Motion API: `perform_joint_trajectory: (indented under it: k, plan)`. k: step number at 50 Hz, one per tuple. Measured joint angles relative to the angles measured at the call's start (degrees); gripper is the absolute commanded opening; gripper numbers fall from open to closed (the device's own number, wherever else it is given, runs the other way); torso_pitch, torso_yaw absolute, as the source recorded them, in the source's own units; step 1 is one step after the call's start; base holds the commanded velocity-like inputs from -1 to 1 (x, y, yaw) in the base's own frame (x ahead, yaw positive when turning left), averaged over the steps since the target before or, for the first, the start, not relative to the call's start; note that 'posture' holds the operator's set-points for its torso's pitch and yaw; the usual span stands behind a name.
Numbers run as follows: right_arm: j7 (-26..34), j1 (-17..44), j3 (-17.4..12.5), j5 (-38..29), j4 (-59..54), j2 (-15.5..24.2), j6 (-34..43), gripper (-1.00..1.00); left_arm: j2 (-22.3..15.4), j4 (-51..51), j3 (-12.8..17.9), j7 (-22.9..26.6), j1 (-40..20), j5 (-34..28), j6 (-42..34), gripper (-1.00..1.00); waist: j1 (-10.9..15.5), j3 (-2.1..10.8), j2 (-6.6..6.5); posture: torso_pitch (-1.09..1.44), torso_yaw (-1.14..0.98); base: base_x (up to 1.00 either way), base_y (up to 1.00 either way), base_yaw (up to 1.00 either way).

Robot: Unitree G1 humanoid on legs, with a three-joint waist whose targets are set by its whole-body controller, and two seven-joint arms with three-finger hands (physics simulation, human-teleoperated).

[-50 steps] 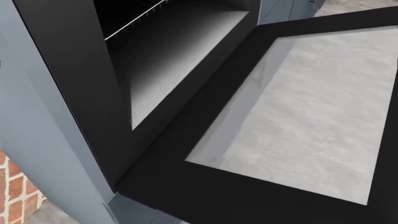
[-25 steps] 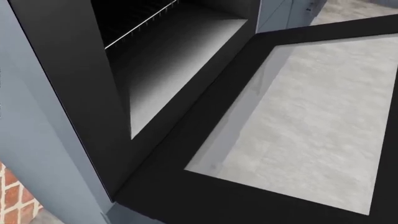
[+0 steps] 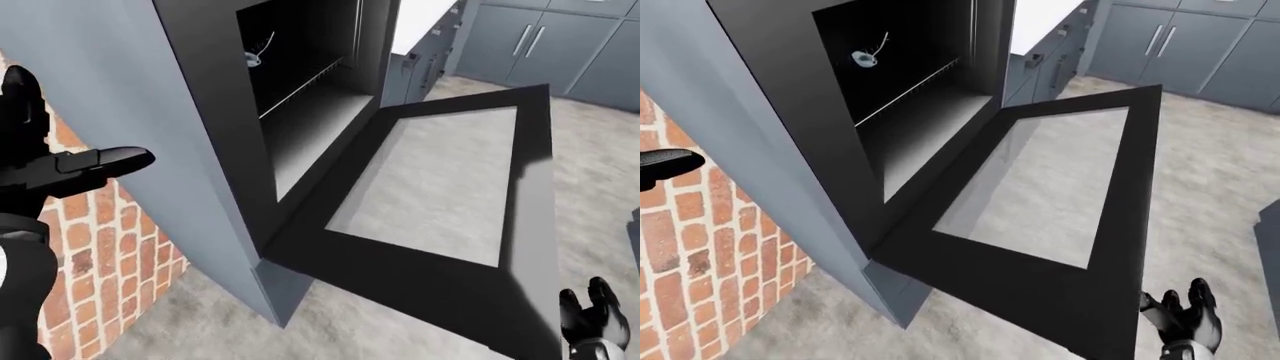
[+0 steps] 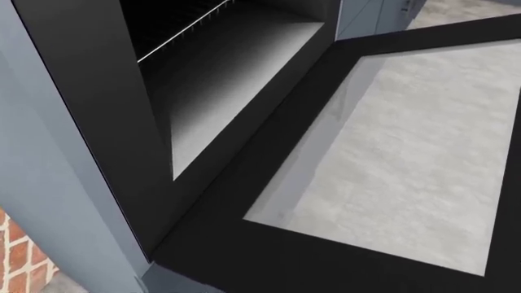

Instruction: Close the oven door.

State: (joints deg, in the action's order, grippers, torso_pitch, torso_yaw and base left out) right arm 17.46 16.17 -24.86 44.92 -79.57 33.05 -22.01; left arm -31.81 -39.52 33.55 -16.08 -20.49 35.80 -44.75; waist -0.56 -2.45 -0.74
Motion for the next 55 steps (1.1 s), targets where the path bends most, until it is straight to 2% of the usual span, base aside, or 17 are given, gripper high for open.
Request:
perform_joint_trajectory:
  k: [9, 18, 24, 35, 55]
  plan:
    - [-1.05, 0.23, 1.67, -6.43, -0.12, -3.16, -1.99, 1.00, -0.12, -0.17, 0.31, -0.02, -0.22, -0.06, -0.03, 1.00, 0.19, 0.18, -0.27, 0.00, 0.00, 0.00, 0.00, 0.00]
    - [-1.36, 0.91, 1.65, -10.91, -0.08, -4.50, -2.56, 1.00, -0.54, -0.24, 0.47, -0.37, -0.55, 0.60, -0.43, 1.00, 0.15, 0.27, -0.37, 0.00, 0.00, 0.00, 0.00, 0.00]
    - [0.03, 1.73, 1.53, -11.44, 0.16, -5.09, -1.47, 1.00, -0.53, -0.30, 0.44, -0.54, -0.27, 0.72, -0.16, 1.00, 0.13, 0.37, -0.34, 0.00, 0.00, 0.00, 0.00, 0.00]
    - [2.81, 4.13, 3.32, -12.27, 0.95, -6.52, 1.45, 1.00, -0.08, -0.33, 0.18, -0.17, 0.02, 0.21, 0.00, 1.00, 0.22, 0.49, -0.39, 0.00, 0.00, 0.00, 0.00, 0.00]
    - [2.33, 10.67, 6.09, -14.69, 2.84, -8.09, 5.64, 1.00, -0.41, -0.57, 0.15, -0.68, -0.28, 1.08, -0.37, 1.00, -0.30, 0.36, -0.57, 0.00, 0.00, 0.00, 0.00, 0.00]
